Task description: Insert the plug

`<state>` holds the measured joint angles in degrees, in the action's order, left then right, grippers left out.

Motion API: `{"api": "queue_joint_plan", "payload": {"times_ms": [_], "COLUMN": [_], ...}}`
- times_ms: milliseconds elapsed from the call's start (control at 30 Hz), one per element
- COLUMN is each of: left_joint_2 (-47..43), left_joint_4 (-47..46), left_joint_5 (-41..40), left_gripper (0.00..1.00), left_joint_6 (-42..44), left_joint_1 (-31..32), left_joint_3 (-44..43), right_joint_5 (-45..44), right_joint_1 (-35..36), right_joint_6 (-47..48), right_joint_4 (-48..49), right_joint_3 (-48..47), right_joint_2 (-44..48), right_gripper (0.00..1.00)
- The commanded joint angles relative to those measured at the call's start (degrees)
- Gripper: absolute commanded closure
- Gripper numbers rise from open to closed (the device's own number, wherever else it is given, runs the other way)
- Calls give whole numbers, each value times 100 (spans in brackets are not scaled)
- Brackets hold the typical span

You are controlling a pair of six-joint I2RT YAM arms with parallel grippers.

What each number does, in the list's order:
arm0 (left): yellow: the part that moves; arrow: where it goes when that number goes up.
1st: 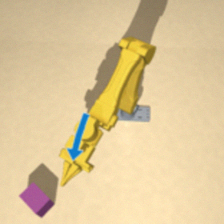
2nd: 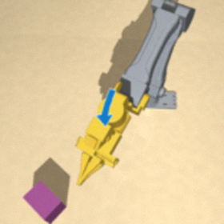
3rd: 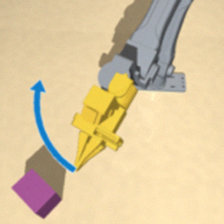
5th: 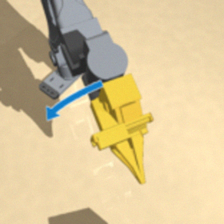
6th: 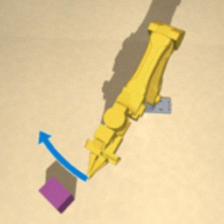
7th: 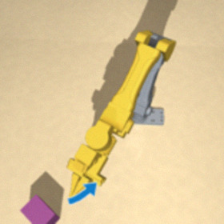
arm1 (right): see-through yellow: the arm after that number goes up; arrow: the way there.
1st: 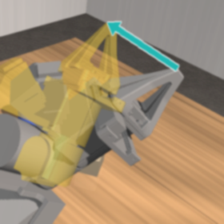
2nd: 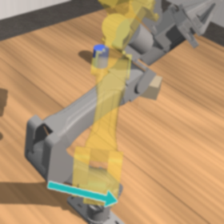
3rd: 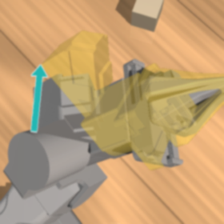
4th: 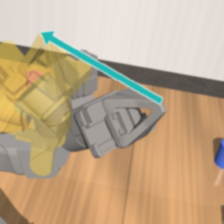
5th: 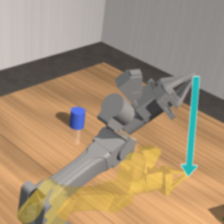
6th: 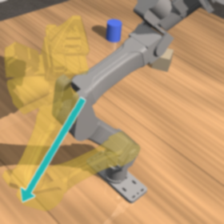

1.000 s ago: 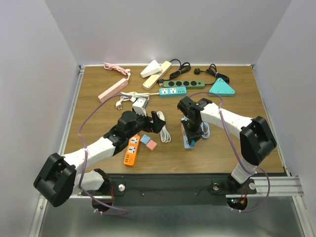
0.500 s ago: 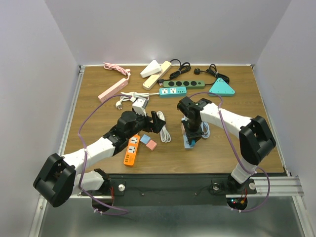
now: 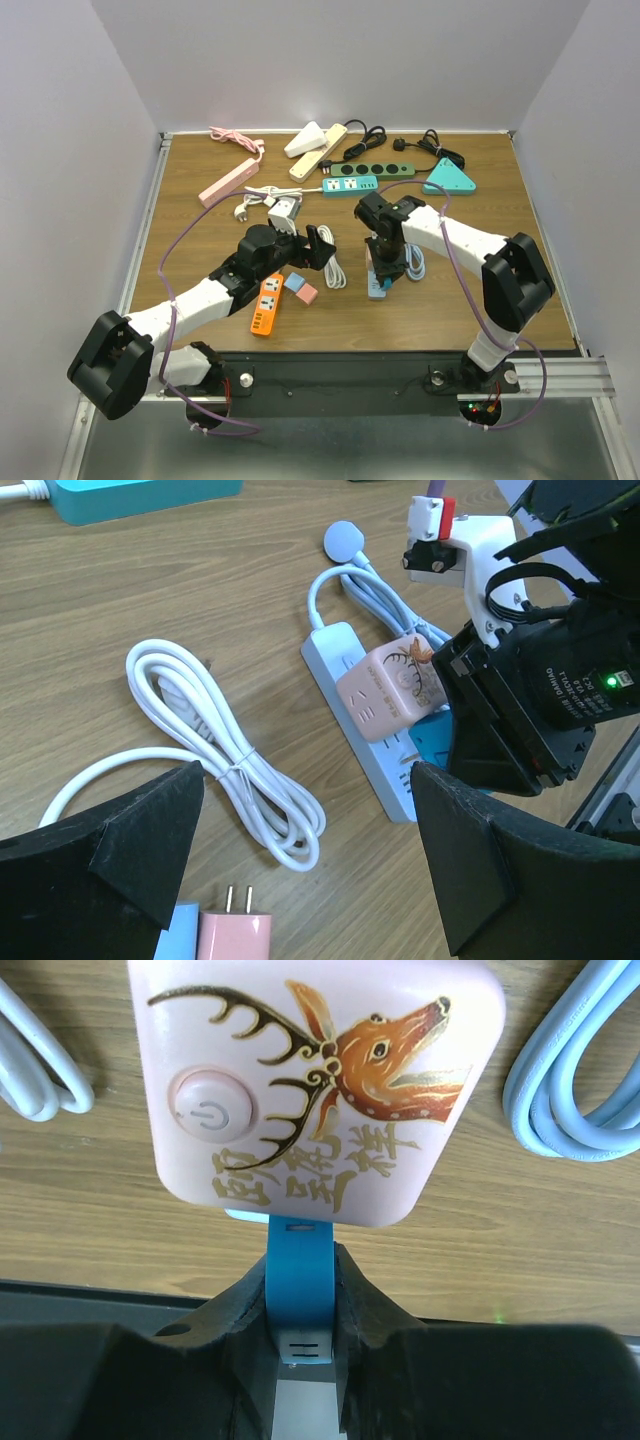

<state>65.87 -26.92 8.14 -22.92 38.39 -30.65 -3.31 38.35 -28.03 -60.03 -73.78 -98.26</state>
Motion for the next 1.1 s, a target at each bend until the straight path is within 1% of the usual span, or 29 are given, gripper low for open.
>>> {"api": "queue_joint_plan", "payload": {"times_ms": [0,167,267,300,333,433,467,533,567,667,700,767,933,1067], "left_joint_2": [-171,-48,93,102,102,49,-64,-205,-284,-583,-697,-812,-1120,-1243], "left_joint_4": [-253,-805,-1367,-1543,-1840,-2098,-2238,-2457,-2502,-2669,-2713,-2827,-3144,-3267], "left_joint_5": [126,477,767,890,1152,1636,2021,2496,2499,3016,3114,3342,3703,3747], "left_gripper": [5,5,8,9,9,9,9,9,9,8,8,8,8,8], "left_joint_6": [33,-143,-152,-186,-196,-196,-143,-143,-143,-222,-309,-389,-678,-811], "left_joint_1": [-25,1,151,151,151,151,151,151,151,151,142,151,142,133], "left_joint_3": [24,226,428,551,604,640,640,683,692,710,710,736,859,921], "right_joint_5": [-231,-39,295,540,655,1034,1243,1481,1639,2219,2578,2948,3916,4609], "right_joint_1": [67,76,76,76,85,85,76,76,85,76,76,76,85,85], "right_joint_6": [-167,-194,-98,16,95,403,595,754,851,1088,1220,1422,1915,2056], "right_joint_4": [-44,-237,-334,-325,-316,-316,-308,-281,-264,-176,-123,-70,0,228], "right_joint_3": [-242,-506,-629,-699,-725,-875,-927,-1120,-1191,-1446,-1481,-1552,-1605,-1473], "right_joint_2": [-36,175,377,447,561,729,868,992,1062,1212,1265,1318,1616,1871], "right_gripper": [100,100,100,100,100,100,100,100,99,100,100,100,100,100]}}
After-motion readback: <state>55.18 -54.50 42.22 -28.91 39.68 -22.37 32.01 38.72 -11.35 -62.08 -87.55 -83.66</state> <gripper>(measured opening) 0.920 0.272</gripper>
